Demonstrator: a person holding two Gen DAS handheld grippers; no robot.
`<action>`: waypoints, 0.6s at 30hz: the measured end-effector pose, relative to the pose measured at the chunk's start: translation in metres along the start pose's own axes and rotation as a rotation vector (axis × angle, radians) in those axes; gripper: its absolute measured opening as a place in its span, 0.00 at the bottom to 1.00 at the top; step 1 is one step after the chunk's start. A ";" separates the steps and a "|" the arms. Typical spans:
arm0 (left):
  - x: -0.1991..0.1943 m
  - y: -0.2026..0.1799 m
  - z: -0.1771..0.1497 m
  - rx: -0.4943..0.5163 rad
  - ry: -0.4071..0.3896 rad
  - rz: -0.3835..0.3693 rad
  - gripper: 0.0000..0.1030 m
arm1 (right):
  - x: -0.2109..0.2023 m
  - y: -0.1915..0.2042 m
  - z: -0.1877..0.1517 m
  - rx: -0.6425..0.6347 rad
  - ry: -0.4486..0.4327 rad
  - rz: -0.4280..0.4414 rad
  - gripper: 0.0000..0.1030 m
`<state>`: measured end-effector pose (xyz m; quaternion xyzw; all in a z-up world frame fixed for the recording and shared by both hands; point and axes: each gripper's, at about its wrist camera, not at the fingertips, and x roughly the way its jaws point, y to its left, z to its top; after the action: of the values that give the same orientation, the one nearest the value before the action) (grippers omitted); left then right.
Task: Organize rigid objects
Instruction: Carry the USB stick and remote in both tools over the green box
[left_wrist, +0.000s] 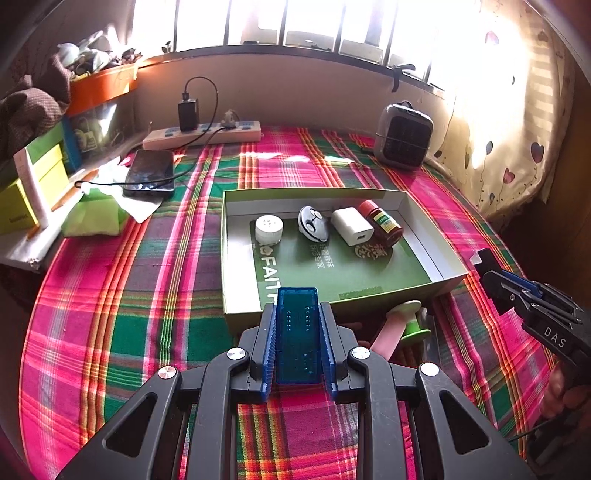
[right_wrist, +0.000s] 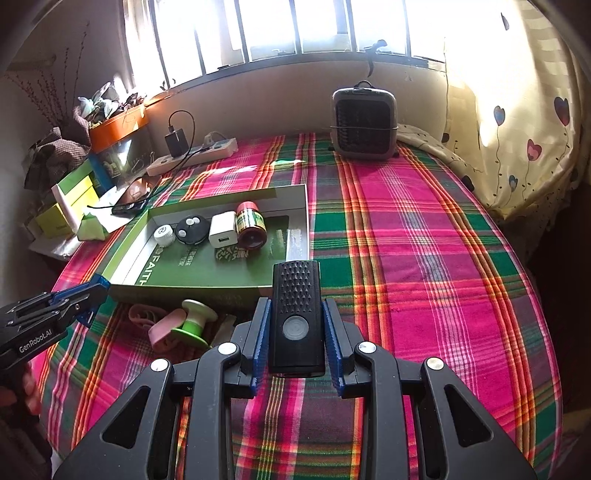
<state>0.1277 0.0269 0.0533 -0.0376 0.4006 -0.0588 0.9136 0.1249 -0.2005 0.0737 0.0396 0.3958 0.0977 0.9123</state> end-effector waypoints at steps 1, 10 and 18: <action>0.001 0.000 0.002 0.001 0.000 0.000 0.20 | 0.001 0.001 0.003 -0.003 -0.001 0.001 0.28; 0.017 0.003 0.022 0.001 0.002 0.001 0.20 | 0.019 0.005 0.027 -0.021 0.006 0.012 0.28; 0.038 0.009 0.038 -0.008 0.020 -0.004 0.20 | 0.046 0.004 0.051 -0.027 0.034 0.015 0.28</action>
<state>0.1814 0.0311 0.0503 -0.0414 0.4101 -0.0595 0.9092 0.1918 -0.1863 0.0763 0.0288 0.4094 0.1106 0.9052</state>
